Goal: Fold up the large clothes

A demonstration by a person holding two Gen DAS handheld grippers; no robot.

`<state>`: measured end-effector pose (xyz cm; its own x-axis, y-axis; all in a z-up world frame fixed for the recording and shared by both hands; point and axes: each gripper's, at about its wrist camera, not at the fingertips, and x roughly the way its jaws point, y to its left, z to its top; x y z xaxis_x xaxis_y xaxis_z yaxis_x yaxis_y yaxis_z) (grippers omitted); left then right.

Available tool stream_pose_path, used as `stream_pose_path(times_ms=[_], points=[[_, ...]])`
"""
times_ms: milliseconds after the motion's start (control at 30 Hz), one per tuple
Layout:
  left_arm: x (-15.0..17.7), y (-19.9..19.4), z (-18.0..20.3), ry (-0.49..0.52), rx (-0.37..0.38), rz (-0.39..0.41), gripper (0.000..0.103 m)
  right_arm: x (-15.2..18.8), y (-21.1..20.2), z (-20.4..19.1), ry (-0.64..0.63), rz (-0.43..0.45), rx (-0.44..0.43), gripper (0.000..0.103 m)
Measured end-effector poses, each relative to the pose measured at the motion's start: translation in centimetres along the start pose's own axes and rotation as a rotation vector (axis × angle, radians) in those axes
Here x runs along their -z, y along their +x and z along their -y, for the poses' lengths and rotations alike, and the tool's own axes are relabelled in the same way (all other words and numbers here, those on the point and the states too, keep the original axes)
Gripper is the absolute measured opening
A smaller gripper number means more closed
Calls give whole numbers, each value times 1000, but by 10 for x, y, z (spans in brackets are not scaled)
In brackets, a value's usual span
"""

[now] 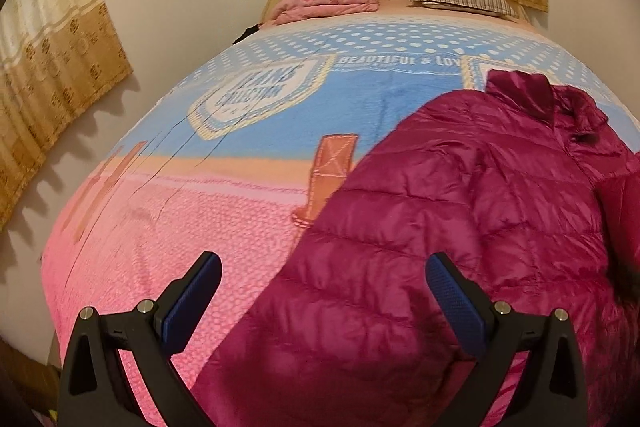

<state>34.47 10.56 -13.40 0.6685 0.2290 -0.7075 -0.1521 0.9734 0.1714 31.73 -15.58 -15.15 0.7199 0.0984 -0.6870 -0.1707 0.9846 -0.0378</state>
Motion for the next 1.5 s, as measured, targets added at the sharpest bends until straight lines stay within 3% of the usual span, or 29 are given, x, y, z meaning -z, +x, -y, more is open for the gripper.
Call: stream_pose_path(times_ms=[233, 333, 433, 600, 833, 1000, 1033, 1067, 1100, 1133, 1200, 1367, 1500], points=[[-8, -5, 5, -5, -1, 19, 102, 24, -32, -25, -123, -32, -61, 75], [-11, -10, 14, 5, 2, 29, 102, 37, -45, -30, -139, -63, -124, 75], [-14, -16, 29, 19, 19, 35, 102, 58, -52, -38, -202, -94, -124, 75], [-15, -31, 69, 64, 100, 50, 102, 73, -65, -5, -130, -64, -61, 73], [-24, -41, 149, 113, 313, 28, 102, 78, -71, 85, 74, -34, 160, 75], [-23, -28, 193, 141, 405, -22, 101, 97, -69, 117, 149, -45, 206, 75], [-21, -24, 198, 148, 406, -34, 88, 102, -68, 122, 163, -45, 208, 75], [-19, -19, 204, 162, 403, -49, 62, 105, -69, 125, 172, -45, 208, 75], [-16, -12, 210, 181, 420, -79, 46, 110, -69, 129, 185, -45, 206, 75], [-13, -5, 212, 190, 443, -113, 22, 115, -69, 132, 197, -45, 206, 75], [-10, -4, 211, 194, 433, -110, 21, 120, -66, 140, 221, -46, 198, 79], [-10, -21, 185, 197, 366, -20, 16, 128, -63, 150, 267, -44, 177, 84], [-4, -19, 165, 211, 305, -9, 16, 128, -60, 148, 250, -49, 177, 88]])
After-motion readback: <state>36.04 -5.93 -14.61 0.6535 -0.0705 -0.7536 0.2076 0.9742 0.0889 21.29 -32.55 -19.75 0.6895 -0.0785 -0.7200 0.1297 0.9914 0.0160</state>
